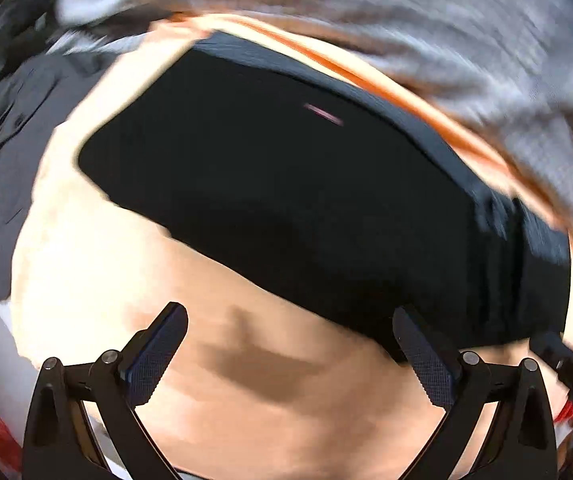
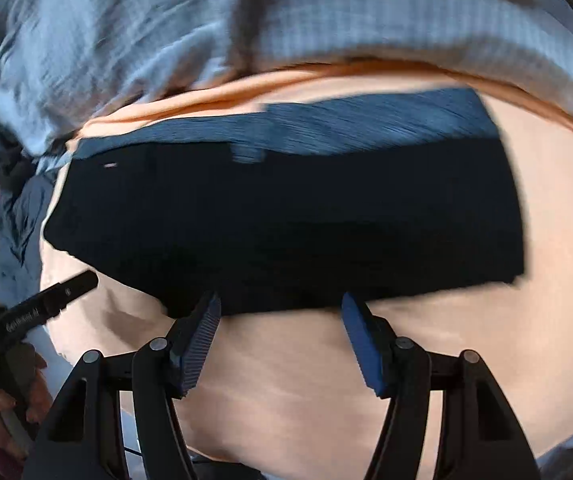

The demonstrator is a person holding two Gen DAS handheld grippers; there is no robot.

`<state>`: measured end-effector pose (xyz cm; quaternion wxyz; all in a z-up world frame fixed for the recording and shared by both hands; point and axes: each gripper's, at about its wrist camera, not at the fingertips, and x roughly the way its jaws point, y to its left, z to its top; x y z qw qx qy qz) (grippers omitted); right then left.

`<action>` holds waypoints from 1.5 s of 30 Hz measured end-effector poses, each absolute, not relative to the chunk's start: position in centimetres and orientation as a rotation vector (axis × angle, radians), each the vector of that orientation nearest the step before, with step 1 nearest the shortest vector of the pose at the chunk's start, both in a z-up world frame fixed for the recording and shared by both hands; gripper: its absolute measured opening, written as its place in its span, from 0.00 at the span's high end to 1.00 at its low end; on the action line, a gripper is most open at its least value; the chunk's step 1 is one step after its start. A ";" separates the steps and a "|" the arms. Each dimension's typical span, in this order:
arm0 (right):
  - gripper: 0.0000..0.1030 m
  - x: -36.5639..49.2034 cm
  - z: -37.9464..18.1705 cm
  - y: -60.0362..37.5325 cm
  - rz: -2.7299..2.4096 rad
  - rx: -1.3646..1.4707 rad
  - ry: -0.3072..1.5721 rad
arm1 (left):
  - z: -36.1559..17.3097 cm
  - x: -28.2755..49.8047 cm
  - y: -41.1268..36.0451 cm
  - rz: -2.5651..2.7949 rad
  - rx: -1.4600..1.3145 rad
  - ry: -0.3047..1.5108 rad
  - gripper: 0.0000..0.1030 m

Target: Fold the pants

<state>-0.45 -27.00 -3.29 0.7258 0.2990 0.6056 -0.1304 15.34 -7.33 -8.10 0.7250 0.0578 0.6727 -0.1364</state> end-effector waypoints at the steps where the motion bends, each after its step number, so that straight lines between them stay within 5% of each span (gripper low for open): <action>1: 0.31 0.9 -3.6 -26.3 -0.269 0.652 1.340 | -7.9 16.2 -5.5 -0.281 0.084 1.485 0.00; 9: 0.26 4.1 -8.1 -25.3 -0.273 0.639 1.420 | -11.7 21.0 1.2 -0.256 -0.289 1.494 0.00; 13: 0.24 4.3 -8.3 -24.7 -0.249 0.582 1.436 | -13.5 22.4 0.1 -0.319 -0.362 1.475 0.07; 26: 0.16 6.4 -9.1 -23.2 -0.259 0.554 1.447 | -13.7 22.9 -2.6 -0.334 -0.436 1.425 0.07; 28: 0.16 6.4 -9.2 -23.3 -0.255 0.549 1.448 | -13.3 22.9 -3.2 -0.271 -0.387 1.422 0.17; 30: 0.16 6.0 -9.0 -23.6 -0.255 0.552 1.449 | -12.8 22.8 -3.6 -0.191 -0.268 1.422 0.51; 33: 0.20 6.3 -8.6 -23.6 -0.251 0.544 1.458 | -11.9 22.5 -3.2 -0.193 -0.269 1.399 0.69; 36: 0.30 6.6 -7.3 -23.8 -0.240 0.537 1.458 | -10.2 21.9 -4.6 -0.223 -0.159 1.347 0.72; 45: 0.28 13.9 -1.4 -24.6 -0.030 0.690 1.410 | -7.0 19.4 -9.2 -0.289 0.156 1.180 0.73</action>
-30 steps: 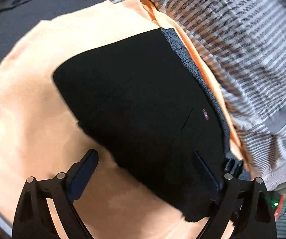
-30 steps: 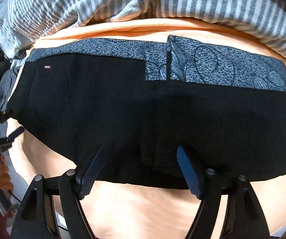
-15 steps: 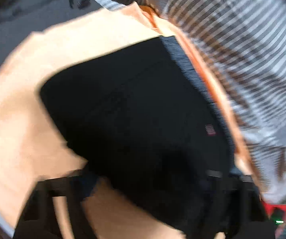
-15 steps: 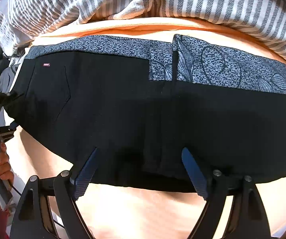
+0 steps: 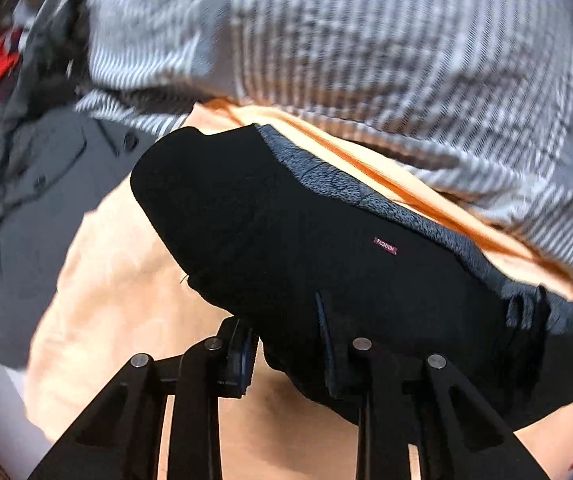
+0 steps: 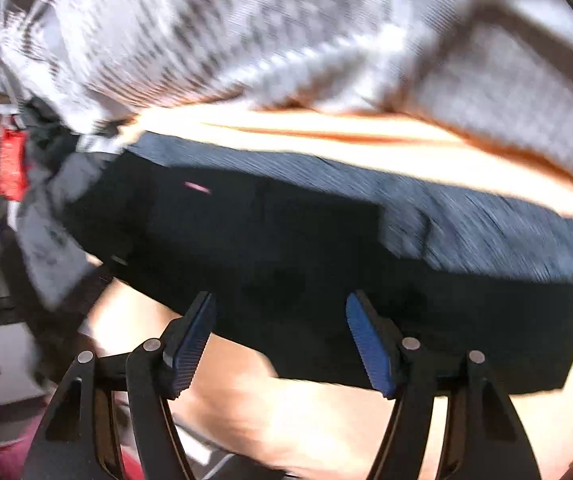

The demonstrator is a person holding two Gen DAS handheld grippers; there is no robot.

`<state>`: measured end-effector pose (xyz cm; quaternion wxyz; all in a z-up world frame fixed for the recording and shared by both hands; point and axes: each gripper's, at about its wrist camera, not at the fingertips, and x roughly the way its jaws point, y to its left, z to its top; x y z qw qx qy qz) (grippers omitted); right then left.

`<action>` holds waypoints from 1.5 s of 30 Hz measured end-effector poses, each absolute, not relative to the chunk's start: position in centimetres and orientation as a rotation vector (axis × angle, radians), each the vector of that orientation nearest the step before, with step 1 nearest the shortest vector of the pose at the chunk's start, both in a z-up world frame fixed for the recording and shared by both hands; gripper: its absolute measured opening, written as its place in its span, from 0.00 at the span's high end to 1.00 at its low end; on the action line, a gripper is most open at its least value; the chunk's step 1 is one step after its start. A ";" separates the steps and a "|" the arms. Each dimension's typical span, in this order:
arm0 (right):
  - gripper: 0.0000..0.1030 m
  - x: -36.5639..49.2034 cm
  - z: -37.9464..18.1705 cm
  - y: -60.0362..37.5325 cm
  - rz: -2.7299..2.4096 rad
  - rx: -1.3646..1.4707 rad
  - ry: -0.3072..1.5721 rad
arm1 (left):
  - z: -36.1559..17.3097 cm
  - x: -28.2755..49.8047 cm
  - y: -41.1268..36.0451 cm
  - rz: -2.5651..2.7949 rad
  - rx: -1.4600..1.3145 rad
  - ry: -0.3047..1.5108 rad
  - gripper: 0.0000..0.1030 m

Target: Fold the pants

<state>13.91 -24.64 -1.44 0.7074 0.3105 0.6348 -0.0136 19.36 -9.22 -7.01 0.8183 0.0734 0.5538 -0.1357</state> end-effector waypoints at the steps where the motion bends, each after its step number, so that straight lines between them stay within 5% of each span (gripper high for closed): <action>1: 0.25 15.3 -1.0 -24.5 -0.003 0.707 1.410 | -7.0 19.3 -9.6 -0.293 0.182 1.171 0.73; 11: 0.19 32.5 0.1 -13.5 0.283 0.562 1.612 | -7.2 19.1 -9.7 -0.323 0.255 1.144 0.73; 22: 0.16 36.9 -6.4 -1.5 0.467 0.205 1.921 | -6.9 18.8 -9.5 -0.344 0.262 1.136 0.73; 23: 0.28 36.9 -7.0 -1.5 0.468 0.215 1.939 | -7.0 18.8 -9.5 -0.343 0.262 1.137 0.73; 24: 0.54 36.8 -7.4 -1.5 0.470 0.229 1.947 | -7.0 18.8 -9.4 -0.343 0.256 1.147 0.73; 27: 0.81 35.9 -6.7 -3.6 0.464 0.297 1.908 | -6.8 18.6 -9.4 -0.362 0.252 1.150 0.73; 45: 0.83 19.5 3.9 -24.4 0.386 0.918 1.334 | 2.6 9.6 -20.8 -0.658 0.415 0.959 0.73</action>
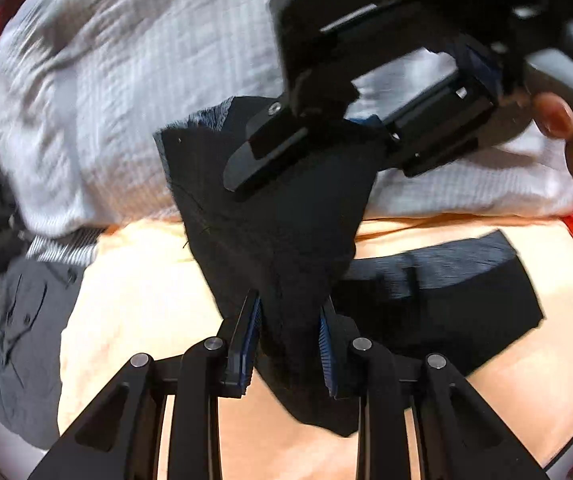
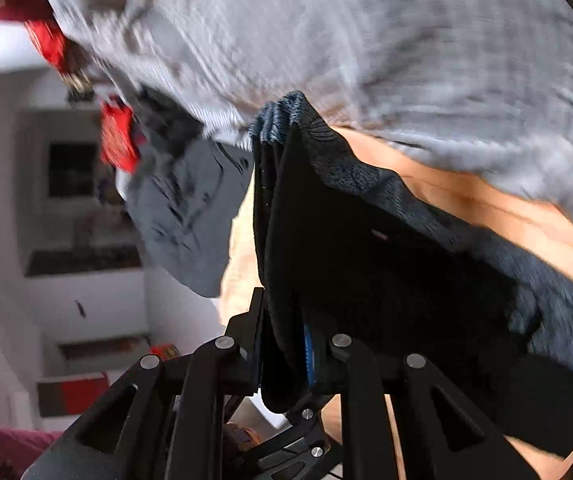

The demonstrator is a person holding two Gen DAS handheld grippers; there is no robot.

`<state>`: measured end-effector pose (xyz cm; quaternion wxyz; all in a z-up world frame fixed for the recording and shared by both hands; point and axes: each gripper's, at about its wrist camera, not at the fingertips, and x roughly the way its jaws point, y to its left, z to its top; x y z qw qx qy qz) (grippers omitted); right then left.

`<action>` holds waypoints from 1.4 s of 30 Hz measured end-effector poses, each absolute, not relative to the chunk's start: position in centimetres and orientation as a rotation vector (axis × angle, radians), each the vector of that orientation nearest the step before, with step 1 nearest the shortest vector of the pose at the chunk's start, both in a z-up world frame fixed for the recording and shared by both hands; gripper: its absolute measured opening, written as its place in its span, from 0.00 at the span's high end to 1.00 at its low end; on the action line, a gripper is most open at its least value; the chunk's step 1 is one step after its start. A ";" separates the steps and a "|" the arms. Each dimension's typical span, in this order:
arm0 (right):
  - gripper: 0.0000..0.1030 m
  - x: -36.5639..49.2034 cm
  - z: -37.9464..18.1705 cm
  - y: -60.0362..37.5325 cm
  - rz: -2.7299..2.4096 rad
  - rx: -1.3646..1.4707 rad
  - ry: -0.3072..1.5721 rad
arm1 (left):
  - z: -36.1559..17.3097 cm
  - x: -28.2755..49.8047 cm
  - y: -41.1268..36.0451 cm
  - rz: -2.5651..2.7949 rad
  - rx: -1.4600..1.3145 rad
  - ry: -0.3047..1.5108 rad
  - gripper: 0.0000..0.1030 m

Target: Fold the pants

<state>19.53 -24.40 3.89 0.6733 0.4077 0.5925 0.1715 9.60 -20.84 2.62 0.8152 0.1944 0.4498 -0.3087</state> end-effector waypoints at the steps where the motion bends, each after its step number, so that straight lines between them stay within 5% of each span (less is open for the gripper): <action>1: 0.83 18.2 4.2 -25.4 0.380 0.943 1.306 | 2.9 8.9 -21.7 -0.678 0.428 0.953 0.73; 7: 0.83 8.0 4.5 -32.4 0.304 1.081 1.133 | 3.2 3.3 -28.0 -0.833 0.519 0.938 0.73; 17: 0.83 -7.2 -3.2 -41.4 0.119 1.356 0.947 | -2.7 -5.9 -37.1 -0.975 0.745 0.967 0.73; 26: 0.83 -11.3 -9.5 -44.2 0.043 1.418 0.957 | -7.6 -8.5 -39.6 -0.943 0.903 0.970 0.68; 28: 0.79 -11.6 -9.9 -44.2 0.019 1.423 0.968 | -7.2 -8.7 -39.4 -0.950 0.915 0.966 0.63; 31: 0.74 -12.5 -9.8 -44.4 -0.017 1.416 1.002 | -5.8 -8.6 -38.6 -0.985 0.887 1.004 0.40; 33: 0.62 -12.8 -9.1 -44.7 -0.066 1.369 1.043 | -4.3 -8.2 -37.7 -0.993 0.858 1.005 0.39; 42: 0.52 -9.4 -4.0 -46.3 -0.150 1.129 0.984 | -2.5 0.5 -36.5 -0.798 0.681 1.056 0.39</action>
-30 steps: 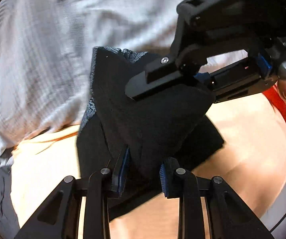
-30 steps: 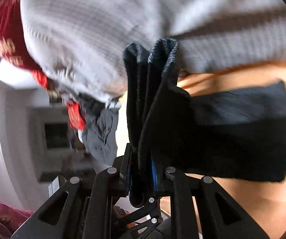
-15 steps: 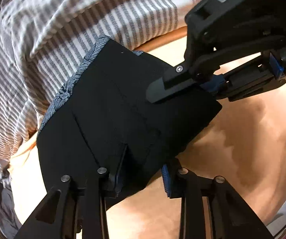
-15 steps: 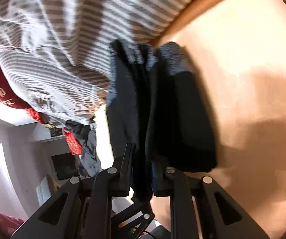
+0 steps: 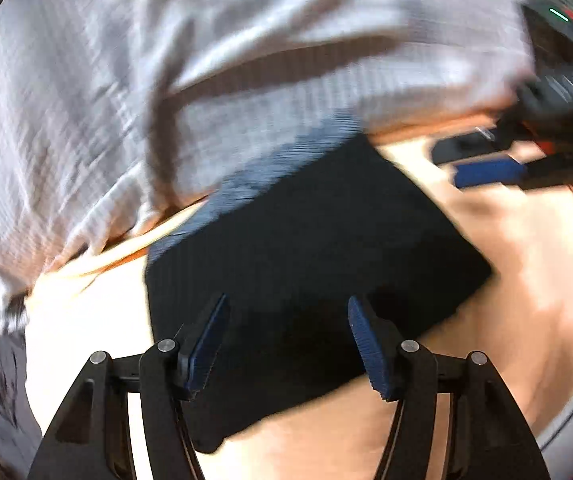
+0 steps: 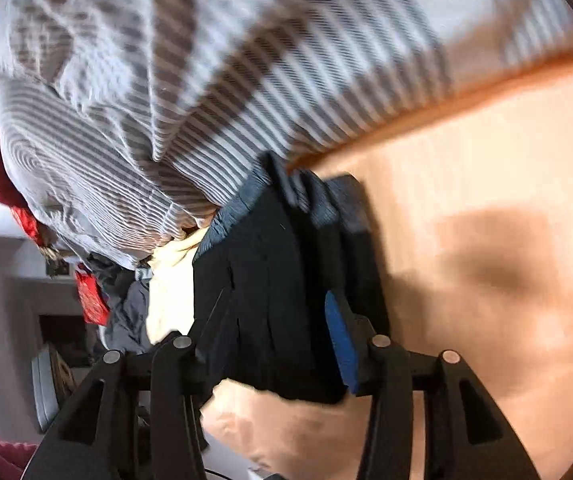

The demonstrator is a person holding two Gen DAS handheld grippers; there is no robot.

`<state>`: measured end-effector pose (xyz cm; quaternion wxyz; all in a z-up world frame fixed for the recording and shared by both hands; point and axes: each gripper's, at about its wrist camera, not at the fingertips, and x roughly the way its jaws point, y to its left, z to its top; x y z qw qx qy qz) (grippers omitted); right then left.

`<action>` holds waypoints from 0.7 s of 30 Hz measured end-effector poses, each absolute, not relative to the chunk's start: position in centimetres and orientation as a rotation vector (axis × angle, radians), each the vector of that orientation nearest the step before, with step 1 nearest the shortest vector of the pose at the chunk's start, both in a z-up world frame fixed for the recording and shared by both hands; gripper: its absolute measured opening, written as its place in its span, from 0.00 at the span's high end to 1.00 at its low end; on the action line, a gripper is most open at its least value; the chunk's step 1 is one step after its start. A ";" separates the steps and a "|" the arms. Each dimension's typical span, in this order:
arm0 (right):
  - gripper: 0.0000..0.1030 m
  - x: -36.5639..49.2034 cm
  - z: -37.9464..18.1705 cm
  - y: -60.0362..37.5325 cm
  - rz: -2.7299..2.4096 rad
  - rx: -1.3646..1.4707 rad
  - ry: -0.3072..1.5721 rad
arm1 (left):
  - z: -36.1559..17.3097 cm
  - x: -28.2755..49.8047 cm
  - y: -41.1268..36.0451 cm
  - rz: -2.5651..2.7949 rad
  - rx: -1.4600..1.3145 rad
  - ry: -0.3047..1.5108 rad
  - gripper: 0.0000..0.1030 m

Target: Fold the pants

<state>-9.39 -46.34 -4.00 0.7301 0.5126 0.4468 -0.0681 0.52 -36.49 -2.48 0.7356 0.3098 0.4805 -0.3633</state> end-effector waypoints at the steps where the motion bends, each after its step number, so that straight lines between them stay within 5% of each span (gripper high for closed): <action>1: 0.52 -8.3 -4.1 -46.1 -0.148 1.107 0.999 | -2.7 1.4 -36.5 -0.782 0.656 1.075 0.39; 7: 0.57 -4.1 -6.6 -44.4 -0.103 0.989 1.116 | -6.6 6.5 -37.7 -0.697 0.491 1.244 0.39; 9: 0.89 -2.8 -6.7 -43.1 -0.111 0.907 1.187 | -7.7 6.0 -37.6 -0.684 0.491 1.279 0.39; 11: 0.93 -3.0 -6.2 -42.4 -0.103 0.877 1.208 | -7.9 5.6 -37.5 -0.694 0.482 1.289 0.39; 21: 0.88 -5.5 -6.7 -41.4 -0.209 0.745 1.306 | -8.7 2.2 -39.1 -0.765 0.555 1.233 0.39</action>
